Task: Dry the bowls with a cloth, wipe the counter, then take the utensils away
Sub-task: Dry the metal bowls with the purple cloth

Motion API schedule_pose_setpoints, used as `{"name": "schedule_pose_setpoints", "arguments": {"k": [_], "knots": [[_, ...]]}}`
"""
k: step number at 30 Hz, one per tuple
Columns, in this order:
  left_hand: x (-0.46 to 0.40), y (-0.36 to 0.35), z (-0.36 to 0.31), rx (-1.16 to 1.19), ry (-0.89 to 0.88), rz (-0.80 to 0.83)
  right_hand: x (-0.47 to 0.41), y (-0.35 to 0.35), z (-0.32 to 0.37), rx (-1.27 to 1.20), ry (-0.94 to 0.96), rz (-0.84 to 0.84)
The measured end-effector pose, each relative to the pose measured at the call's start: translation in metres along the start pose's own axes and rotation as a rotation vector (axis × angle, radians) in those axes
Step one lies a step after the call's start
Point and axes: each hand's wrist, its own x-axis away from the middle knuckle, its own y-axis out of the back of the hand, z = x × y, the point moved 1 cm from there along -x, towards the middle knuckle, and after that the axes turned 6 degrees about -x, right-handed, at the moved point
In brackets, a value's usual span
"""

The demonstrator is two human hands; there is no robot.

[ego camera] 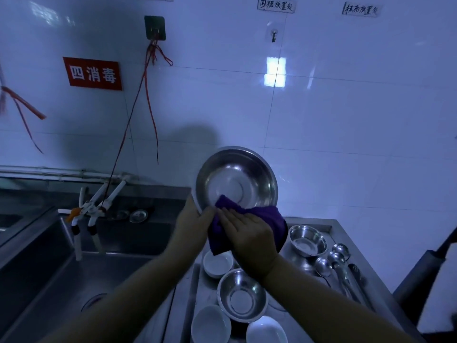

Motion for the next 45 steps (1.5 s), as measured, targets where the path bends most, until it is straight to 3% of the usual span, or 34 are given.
{"name": "schedule_pose_setpoints", "arguments": {"k": [3, 9, 13, 14, 17, 19, 23, 31, 34, 37, 42, 45], "knots": [[0.004, -0.004, 0.01, 0.117, 0.057, -0.064, 0.002, -0.003, 0.011, -0.043, -0.042, -0.002], [-0.011, 0.015, -0.008, -0.151, -0.097, 0.025, 0.016, 0.0, -0.01, 0.001, 0.153, 0.133], [-0.03, 0.042, -0.028, -0.409, -0.155, 0.257, 0.021, 0.01, -0.035, 0.106, 0.355, 0.219], [-0.032, 0.044, -0.029, -0.406, -0.146, 0.243, 0.022, 0.01, -0.036, 0.114, 0.355, 0.196], [-0.023, 0.032, -0.019, -0.234, -0.088, 0.07, 0.015, 0.004, -0.024, 0.073, 0.244, 0.096], [-0.008, 0.016, -0.002, -0.117, -0.02, 0.059, 0.009, -0.002, -0.009, 0.041, 0.136, 0.061], [0.003, 0.004, 0.018, 0.158, 0.134, -0.009, 0.007, -0.008, 0.009, -0.016, 0.033, 0.125], [-0.02, 0.037, 0.002, -0.159, -0.045, 0.039, 0.002, 0.004, -0.007, -0.12, -0.008, 0.457], [-0.022, 0.045, -0.005, -0.24, -0.066, 0.121, -0.006, 0.013, -0.027, -0.004, 0.019, 0.479], [-0.023, 0.04, -0.008, -0.189, -0.025, 0.156, -0.016, 0.012, -0.037, 0.106, -0.076, 0.49], [-0.023, 0.029, -0.006, -0.153, -0.049, 0.167, -0.035, 0.003, -0.034, -0.066, -0.119, 0.458], [-0.026, 0.028, -0.007, -0.176, -0.053, 0.176, -0.039, -0.005, -0.021, -0.181, -0.075, 0.547]]}}
